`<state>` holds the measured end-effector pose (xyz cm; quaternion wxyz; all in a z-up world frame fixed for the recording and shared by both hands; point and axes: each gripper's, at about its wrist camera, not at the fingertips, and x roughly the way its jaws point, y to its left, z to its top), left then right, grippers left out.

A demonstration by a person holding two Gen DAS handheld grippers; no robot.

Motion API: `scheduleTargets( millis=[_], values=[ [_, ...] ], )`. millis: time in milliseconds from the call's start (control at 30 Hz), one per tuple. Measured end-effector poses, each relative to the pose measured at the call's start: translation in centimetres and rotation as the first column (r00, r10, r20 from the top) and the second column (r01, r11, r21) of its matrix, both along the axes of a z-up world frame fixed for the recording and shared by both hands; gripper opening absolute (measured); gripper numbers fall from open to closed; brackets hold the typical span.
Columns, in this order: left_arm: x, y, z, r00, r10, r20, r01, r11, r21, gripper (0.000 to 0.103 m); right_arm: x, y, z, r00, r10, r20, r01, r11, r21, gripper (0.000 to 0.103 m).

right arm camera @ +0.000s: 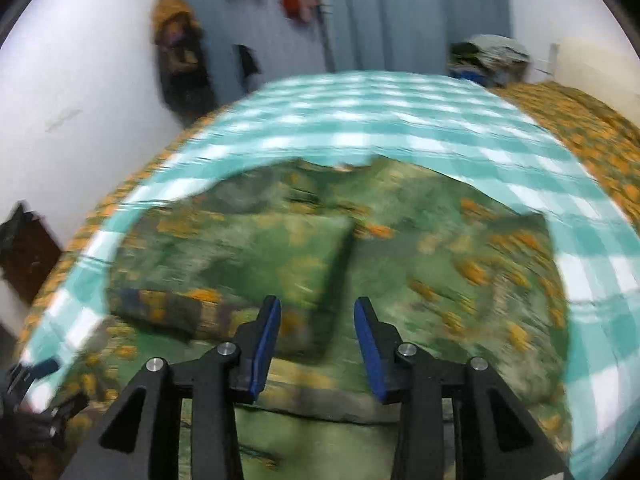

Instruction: Fold large clothes

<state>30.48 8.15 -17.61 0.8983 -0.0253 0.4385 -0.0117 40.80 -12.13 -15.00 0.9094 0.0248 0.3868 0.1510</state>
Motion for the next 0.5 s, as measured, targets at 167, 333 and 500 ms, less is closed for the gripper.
scheduleTargets(
  millis=[167,333,500],
  values=[
    [8.1,0.9,0.8,1.0,-0.001,-0.016,0.0,0.998,-0.066,0.098,4.7,2.4,-4.5,0.984,0.031,-0.173,-0.035,0.999,-0.023,0.039],
    [13.5,3.0,-4.3,0.989,0.062,-0.134,-0.075,0.993,-0.093,0.085,5.9,2.1,-6.8,0.967,-0.007,-0.254,0.002,1.0,-0.021,0.038],
    [14.5,2.9,-8.1,0.983,0.035,-0.181,-0.047,0.997,-0.062,0.085,6.1,2.4,-7.6,0.969,0.01,-0.249,-0.018,0.999,-0.031,0.038]
  ],
)
